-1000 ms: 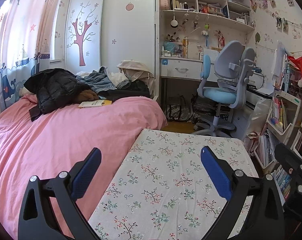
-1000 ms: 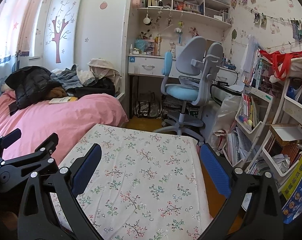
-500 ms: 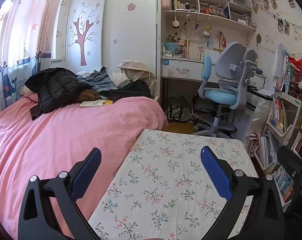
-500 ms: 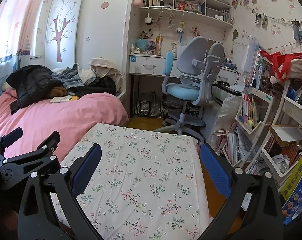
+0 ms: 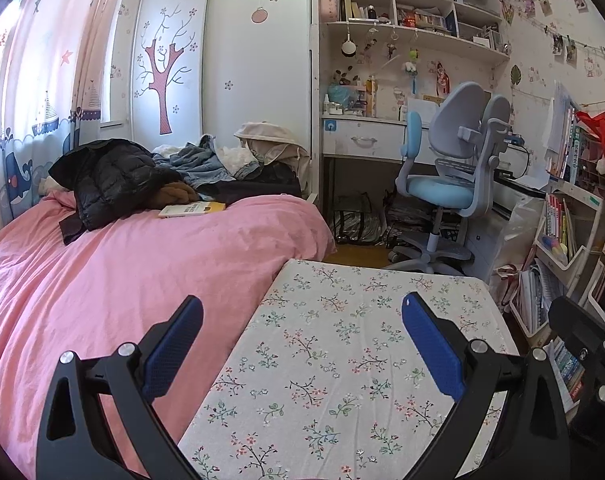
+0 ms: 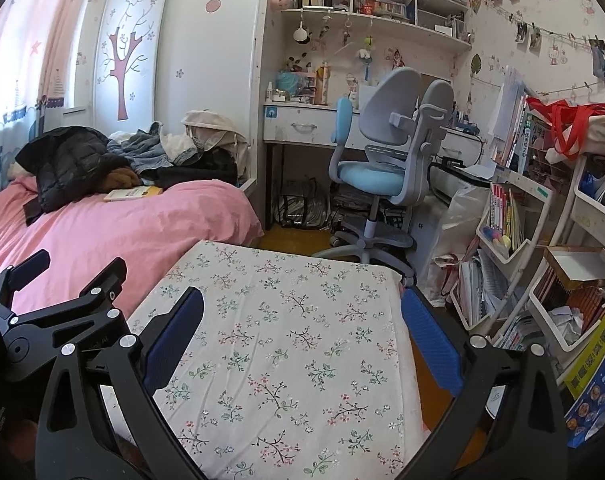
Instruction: Collect trash
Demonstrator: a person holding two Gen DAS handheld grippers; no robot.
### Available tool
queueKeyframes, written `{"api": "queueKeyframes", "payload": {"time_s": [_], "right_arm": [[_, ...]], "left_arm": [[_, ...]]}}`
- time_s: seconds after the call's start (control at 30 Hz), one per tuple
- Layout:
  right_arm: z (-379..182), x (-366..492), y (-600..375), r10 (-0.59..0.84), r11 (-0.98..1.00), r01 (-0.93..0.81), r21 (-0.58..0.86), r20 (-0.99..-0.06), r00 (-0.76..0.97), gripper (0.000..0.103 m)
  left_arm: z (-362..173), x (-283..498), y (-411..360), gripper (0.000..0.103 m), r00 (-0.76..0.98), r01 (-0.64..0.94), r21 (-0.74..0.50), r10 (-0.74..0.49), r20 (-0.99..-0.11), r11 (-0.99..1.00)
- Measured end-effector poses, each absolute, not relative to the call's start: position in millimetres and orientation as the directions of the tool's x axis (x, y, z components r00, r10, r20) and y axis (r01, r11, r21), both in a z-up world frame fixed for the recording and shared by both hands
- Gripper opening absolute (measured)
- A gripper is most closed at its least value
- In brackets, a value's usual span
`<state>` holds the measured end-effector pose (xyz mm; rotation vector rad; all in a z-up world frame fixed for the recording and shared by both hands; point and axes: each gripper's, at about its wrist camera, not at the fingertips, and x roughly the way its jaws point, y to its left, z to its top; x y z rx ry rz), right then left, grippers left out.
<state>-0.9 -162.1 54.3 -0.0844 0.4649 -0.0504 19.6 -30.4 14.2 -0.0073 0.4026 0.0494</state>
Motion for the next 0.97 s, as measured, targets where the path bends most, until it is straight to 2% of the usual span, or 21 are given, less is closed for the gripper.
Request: {"api": "queueKeyframes", "payload": {"time_s": [0.33,0.5,0.63,0.7,0.87,0.97], "right_arm": [[51.5,1.2,-160.7,-0.056,0.996,0.017,-0.092,-0.451,0.891,0.095],[47.7,3.7,-161.4,-0.051,0.996,0.012,-0.089,-0.454,0.889,0.095],[44.8,6.4,-162.5,-0.055,0.996,0.016,-0.090,-0.451,0.891,0.095],[40.9,9.5,-165.9,-0.062,0.996,0.025,-0.088,-0.451,0.890,0.095],[27.7,20.4,-178.4,-0.076,0.996,0.048,-0.070,-0.482,0.873,0.096],[23.1,23.8,-179.3,-0.090,0.995,0.057,-0.082,-0.487,0.869,0.096]], "left_arm": [[14.3,19.1,-30.9,0.095,0.920,-0.047,-0.002,0.043,-0.390,0.999],[12.2,16.2,-29.1,0.095,0.925,-0.023,-0.048,0.003,-0.379,0.999],[13.0,14.3,-37.9,0.095,0.928,-0.035,0.032,0.044,-0.369,0.999],[13.9,17.1,-35.1,0.095,0.923,-0.039,0.035,0.049,-0.382,0.999],[8.0,32.0,-23.6,0.095,0.871,-0.038,0.009,0.038,-0.489,0.999],[7.6,29.4,-18.9,0.095,0.870,-0.068,0.016,0.067,-0.489,0.998]]}}
